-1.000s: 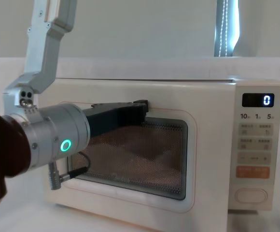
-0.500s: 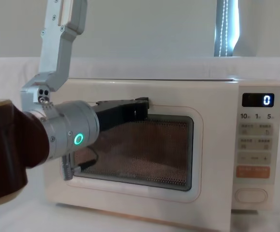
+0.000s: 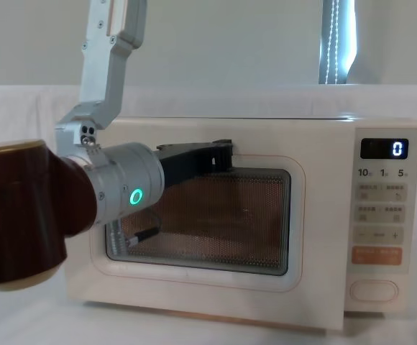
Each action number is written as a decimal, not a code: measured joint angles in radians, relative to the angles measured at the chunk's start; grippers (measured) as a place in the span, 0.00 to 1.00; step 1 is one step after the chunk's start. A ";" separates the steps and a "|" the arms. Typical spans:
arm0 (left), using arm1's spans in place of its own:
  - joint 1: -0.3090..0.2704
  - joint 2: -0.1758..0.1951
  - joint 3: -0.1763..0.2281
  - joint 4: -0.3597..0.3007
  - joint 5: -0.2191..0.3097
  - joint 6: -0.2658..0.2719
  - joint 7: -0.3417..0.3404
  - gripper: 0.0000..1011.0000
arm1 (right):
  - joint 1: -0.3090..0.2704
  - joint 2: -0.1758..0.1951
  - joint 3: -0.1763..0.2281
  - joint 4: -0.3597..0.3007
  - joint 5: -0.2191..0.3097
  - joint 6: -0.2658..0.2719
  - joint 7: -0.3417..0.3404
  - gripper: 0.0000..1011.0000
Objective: Press the button to open the microwave door with one hand; close the microwave door with the other hand.
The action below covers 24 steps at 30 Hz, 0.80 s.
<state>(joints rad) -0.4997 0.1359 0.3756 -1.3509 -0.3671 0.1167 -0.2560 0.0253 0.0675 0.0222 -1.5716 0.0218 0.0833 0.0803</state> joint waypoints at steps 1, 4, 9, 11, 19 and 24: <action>-0.003 -0.002 0.000 0.004 0.001 -0.001 0.000 0.00 | 0.000 0.000 0.000 0.000 0.000 0.000 0.000 0.99; -0.014 -0.011 0.001 0.022 0.006 -0.004 -0.001 0.00 | 0.000 0.000 0.000 0.000 0.000 0.000 0.000 0.99; -0.033 -0.026 0.001 0.051 0.014 -0.009 0.000 0.00 | 0.000 0.000 0.000 0.000 0.000 0.000 0.000 0.99; -0.040 -0.032 0.000 0.061 0.018 -0.011 0.001 0.00 | 0.000 0.000 0.000 0.000 0.000 0.000 0.000 0.99; -0.059 -0.051 -0.004 0.090 0.026 -0.018 0.004 0.00 | 0.000 0.000 0.000 0.000 0.000 0.000 0.000 0.99; -0.068 -0.061 -0.007 0.107 0.031 -0.023 0.004 0.00 | 0.000 0.000 0.000 0.000 0.000 0.000 0.000 0.99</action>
<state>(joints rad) -0.5681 0.0748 0.3684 -1.2437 -0.3363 0.0936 -0.2523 0.0253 0.0674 0.0222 -1.5716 0.0218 0.0834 0.0803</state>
